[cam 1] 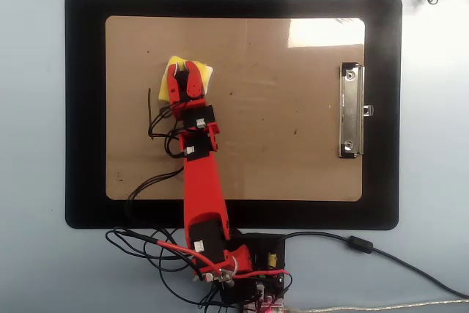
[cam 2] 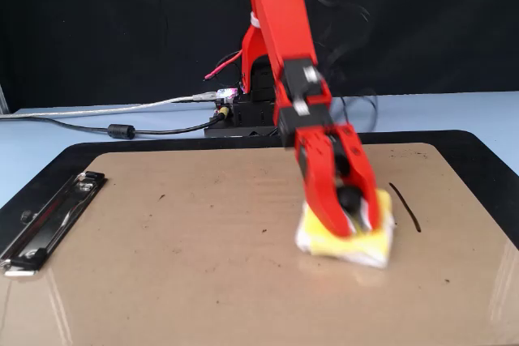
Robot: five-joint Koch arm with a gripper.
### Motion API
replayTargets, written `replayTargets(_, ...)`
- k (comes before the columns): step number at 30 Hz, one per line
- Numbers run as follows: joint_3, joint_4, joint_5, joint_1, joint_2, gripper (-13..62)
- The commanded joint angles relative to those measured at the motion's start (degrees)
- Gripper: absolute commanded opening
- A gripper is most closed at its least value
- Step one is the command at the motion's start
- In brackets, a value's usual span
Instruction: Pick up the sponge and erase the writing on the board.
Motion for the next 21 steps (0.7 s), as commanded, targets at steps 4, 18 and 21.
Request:
replayTargets(4, 20.5, -1.2, -1.3, -0.1, 15.9, -8.0)
replayTargets(18, 22.0, -6.3, -0.6, 7.0, 13.4, -8.0)
replayTargets(21, 19.1, -9.8, -0.6, 6.9, 9.2, -8.0)
